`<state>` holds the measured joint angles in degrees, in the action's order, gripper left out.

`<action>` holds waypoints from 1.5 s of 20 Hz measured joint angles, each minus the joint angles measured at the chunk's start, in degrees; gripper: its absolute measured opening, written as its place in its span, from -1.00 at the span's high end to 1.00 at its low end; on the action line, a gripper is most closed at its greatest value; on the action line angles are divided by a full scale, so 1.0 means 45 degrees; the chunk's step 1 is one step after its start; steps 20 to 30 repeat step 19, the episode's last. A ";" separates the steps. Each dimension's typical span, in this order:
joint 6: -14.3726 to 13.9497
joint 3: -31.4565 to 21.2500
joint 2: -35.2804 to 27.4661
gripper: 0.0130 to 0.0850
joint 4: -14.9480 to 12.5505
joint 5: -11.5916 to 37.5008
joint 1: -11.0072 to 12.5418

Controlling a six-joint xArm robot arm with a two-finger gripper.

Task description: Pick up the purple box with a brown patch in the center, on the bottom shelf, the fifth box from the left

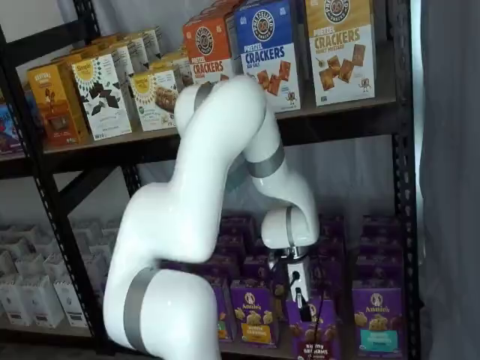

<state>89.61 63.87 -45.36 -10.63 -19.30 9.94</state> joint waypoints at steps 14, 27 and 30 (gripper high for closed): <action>-0.0399 -0.3179 0.3009 0.67 -0.0387 0.0384 -0.0023; -0.0129 -0.3626 0.3631 0.67 -0.0083 0.0021 -0.0043; -0.0129 -0.3626 0.3631 0.67 -0.0083 0.0021 -0.0043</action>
